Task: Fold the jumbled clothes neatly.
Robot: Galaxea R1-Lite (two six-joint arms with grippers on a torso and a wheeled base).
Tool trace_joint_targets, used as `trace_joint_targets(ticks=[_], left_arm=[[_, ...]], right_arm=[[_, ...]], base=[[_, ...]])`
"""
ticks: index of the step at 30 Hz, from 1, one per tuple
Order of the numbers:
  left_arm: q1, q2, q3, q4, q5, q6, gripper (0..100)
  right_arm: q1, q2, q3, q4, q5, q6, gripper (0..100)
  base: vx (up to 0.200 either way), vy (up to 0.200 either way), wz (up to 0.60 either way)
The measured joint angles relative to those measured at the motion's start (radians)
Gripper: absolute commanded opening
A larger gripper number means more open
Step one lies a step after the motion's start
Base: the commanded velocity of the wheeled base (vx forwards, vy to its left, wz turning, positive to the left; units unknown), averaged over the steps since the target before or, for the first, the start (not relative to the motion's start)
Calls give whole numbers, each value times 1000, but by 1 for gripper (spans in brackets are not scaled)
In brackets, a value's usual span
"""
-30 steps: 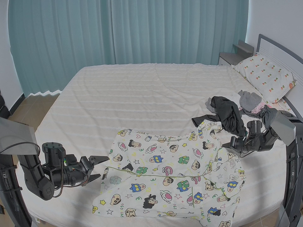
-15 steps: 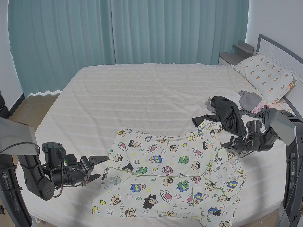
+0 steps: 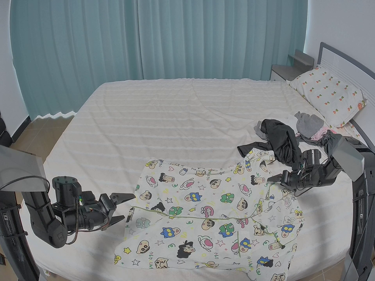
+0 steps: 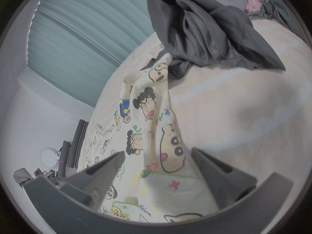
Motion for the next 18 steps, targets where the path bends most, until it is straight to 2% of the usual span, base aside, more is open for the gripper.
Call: trace_joint_targets(ticks=[13,18], left_arm=[[-1,1,0,-1,1,0,100],[-1,1,1,-1,1,0,100]], right_arm=[[0,-24,11,21,2,2,0],[-4,-59,65,19,-56,-6,0]], base=[[0,0,0],[0,0,0]])
